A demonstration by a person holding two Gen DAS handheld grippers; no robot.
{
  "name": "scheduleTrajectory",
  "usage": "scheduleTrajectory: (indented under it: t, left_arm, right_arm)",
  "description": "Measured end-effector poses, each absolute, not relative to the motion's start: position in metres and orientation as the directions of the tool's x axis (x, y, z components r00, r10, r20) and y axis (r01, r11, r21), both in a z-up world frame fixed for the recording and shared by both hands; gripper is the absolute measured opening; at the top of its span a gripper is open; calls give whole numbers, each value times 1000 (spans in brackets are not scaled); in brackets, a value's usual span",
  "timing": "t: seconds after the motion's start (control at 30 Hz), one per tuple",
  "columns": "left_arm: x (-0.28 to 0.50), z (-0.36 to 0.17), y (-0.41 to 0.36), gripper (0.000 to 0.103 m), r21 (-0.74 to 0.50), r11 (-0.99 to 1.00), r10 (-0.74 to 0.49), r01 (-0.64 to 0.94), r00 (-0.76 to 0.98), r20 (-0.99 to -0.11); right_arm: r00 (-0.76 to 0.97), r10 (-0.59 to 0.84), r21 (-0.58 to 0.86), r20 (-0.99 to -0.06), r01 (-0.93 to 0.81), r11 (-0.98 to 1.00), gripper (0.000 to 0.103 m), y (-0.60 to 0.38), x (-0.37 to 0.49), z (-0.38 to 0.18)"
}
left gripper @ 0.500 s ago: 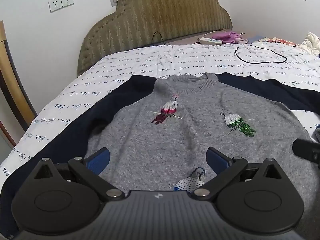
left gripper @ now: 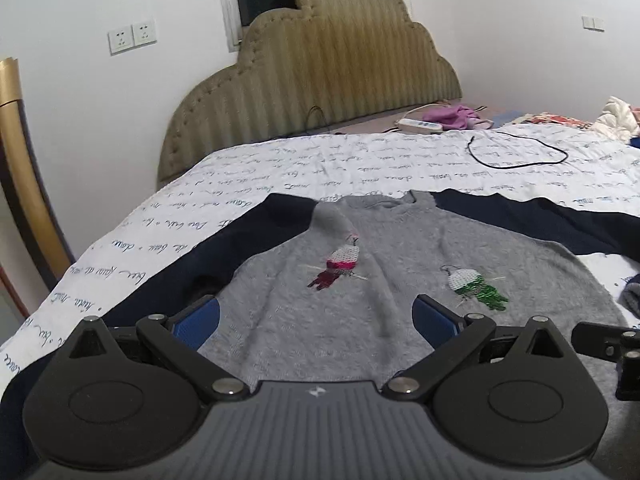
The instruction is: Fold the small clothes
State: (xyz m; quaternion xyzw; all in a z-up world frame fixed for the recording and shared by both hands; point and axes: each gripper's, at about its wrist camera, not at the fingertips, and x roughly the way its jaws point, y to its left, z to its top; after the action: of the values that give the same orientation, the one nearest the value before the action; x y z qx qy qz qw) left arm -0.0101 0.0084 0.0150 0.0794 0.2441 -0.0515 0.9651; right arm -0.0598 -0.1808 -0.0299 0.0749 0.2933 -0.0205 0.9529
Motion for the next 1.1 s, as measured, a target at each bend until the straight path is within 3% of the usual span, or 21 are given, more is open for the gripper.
scheduleTrajectory:
  t: [0.13,0.37,0.93,1.1]
  left_arm:
    - [0,14,10,103,85,982,-90,170,812,-577]
    - [4,7,11,103,58,982,-97,179,748,-657]
    - [6,3,7,103,139,981,-15,134,773,-635]
    - [7,4,9,103,96,985,-48,140,772,-634]
  right_arm:
    - [823,39,143,-567,51,988,103,-177,-59,-31]
    - [831,20,136,-556,67,988,102,-175,-60,-30]
    - [812,1,133,-583,95,987,103,-178,-56,-33]
    - [810,3,130,-587,91,987,103,-178,-56,-34]
